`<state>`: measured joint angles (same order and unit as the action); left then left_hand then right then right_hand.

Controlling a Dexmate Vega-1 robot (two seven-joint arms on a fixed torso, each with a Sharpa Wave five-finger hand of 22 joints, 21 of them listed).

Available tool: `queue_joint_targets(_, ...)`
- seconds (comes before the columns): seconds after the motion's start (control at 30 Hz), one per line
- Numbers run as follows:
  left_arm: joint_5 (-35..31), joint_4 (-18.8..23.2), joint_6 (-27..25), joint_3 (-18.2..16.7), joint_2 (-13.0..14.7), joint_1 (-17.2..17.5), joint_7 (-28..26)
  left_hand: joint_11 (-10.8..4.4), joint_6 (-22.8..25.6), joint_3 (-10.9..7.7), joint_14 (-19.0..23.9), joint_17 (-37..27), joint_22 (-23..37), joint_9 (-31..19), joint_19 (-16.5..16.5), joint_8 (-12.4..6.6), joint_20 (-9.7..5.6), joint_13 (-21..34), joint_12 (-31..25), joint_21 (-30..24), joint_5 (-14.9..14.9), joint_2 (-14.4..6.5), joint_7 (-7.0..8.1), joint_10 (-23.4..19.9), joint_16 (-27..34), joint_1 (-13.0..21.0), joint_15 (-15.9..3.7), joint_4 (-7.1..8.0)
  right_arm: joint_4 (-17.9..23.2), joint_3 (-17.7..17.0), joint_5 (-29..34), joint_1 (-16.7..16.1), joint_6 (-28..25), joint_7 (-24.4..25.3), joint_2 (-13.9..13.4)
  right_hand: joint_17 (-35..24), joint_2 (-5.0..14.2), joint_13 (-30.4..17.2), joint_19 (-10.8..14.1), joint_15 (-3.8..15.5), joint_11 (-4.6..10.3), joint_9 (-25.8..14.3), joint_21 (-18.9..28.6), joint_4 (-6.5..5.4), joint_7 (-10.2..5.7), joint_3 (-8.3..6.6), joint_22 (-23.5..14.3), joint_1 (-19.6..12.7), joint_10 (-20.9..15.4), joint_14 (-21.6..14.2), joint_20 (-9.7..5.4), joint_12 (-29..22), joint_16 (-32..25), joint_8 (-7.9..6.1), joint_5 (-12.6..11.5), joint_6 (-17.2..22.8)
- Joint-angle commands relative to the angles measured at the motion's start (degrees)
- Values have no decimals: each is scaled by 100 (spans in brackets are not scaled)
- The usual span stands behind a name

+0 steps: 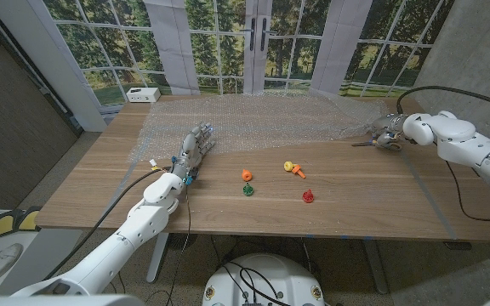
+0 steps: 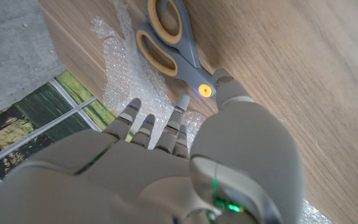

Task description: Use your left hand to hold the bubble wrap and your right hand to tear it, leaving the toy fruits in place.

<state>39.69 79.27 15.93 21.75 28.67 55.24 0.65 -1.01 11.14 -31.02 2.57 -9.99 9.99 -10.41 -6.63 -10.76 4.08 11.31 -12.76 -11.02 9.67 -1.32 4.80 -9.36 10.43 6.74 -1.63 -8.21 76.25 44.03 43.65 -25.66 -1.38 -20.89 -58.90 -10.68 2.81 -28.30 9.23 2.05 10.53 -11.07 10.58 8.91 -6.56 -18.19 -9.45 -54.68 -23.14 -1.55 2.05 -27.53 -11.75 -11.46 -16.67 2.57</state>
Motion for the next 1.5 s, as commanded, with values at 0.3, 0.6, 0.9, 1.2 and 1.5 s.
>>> queue_joint_targets(0.3,-12,155,-15,2,32,117,-89,-25,41,20,60,-12,15,-18,-7,-11,-26,34,-23,-17,18,-7,10,-45,9,2,10,8,-211,91,29,111,-19,-35,100,-16,32,-35,39,717,16,-8,12,-24,17,-5,-10,-14,-5,-52,-19,-19,-41,-4,43,52)
queue_joint_targets(0.6,-16,202,-18,-8,49,155,-124,-28,46,20,63,-12,15,-18,-8,-13,-25,34,-21,-17,18,-9,16,-46,10,2,11,8,-313,177,64,222,81,-34,168,-18,66,-24,39,718,75,-8,10,-19,-2,-19,-10,-39,-62,-58,-6,-27,-42,6,50,39)
queue_joint_targets(0.9,-3,206,-28,-6,51,153,-109,-9,43,21,64,-12,15,-18,-7,-12,-27,34,-18,-17,18,-10,15,-43,10,1,9,8,-273,170,18,182,55,-1,139,-19,78,25,77,762,125,-8,20,-10,-25,-21,-10,-60,-252,-156,-21,-49,-75,-20,63,108)
queue_joint_targets(1.2,-4,183,-33,10,43,109,-68,-34,48,22,64,-12,15,-18,-8,-13,-33,35,-18,-18,18,-10,17,-48,10,-1,18,7,-174,132,20,86,-45,91,93,-18,86,82,125,802,131,-7,29,-5,-56,-19,-10,-80,-484,-277,-31,-78,-111,-39,78,172)
queue_joint_targets(1.5,6,198,-38,-6,57,115,-76,-32,43,24,61,-12,15,-18,-8,-11,-37,35,-14,-18,18,-10,14,-43,8,-2,17,7,-228,159,69,82,-63,154,122,-17,116,157,213,889,157,-5,43,12,-116,-35,-9,-143,-705,-389,-95,-76,-134,-73,88,289)
